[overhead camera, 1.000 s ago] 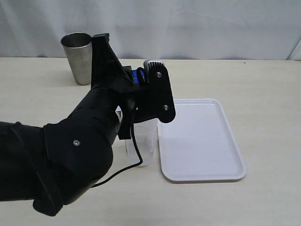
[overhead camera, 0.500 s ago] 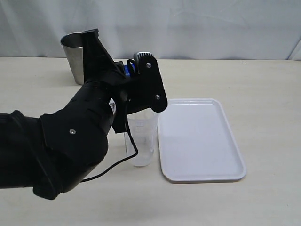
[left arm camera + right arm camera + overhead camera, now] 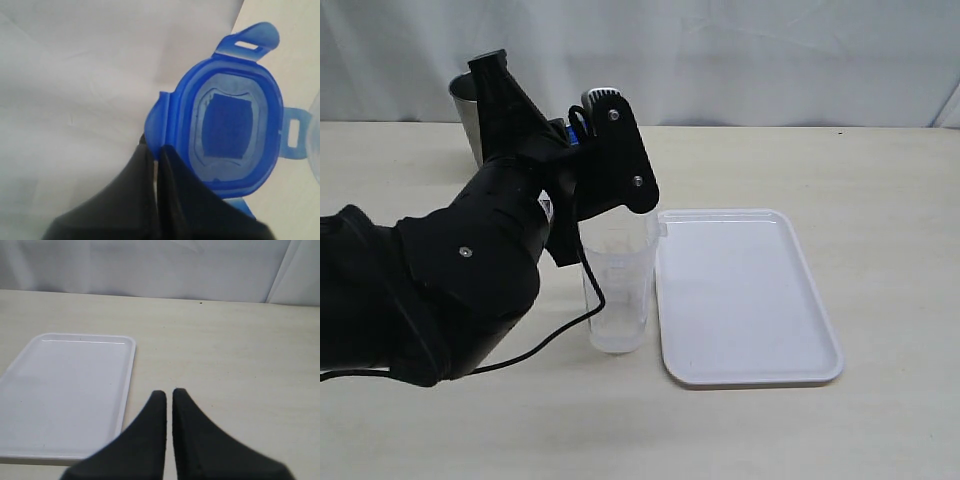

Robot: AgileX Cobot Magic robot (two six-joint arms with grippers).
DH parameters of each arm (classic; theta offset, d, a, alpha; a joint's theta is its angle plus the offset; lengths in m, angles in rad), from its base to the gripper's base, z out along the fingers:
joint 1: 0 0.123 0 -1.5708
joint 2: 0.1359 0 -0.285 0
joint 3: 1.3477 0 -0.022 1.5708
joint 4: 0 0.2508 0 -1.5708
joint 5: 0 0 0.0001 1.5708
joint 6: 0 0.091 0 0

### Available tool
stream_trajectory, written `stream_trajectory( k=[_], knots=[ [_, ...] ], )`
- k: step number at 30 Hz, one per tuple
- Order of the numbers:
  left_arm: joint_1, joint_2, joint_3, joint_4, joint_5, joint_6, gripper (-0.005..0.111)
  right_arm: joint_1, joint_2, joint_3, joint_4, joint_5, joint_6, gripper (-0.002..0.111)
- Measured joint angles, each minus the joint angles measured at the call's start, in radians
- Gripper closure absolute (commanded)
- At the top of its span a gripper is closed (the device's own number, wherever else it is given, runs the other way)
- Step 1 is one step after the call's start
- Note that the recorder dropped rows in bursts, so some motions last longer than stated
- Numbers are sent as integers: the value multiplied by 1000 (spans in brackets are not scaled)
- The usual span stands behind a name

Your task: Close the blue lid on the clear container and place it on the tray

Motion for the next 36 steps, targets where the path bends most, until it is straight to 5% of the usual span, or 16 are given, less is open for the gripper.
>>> stream_trajectory(
  k=[36],
  knots=[
    [-74, -46, -17, 1, -22, 77, 107, 0, 0, 0, 0, 0, 0, 104]
  ],
)
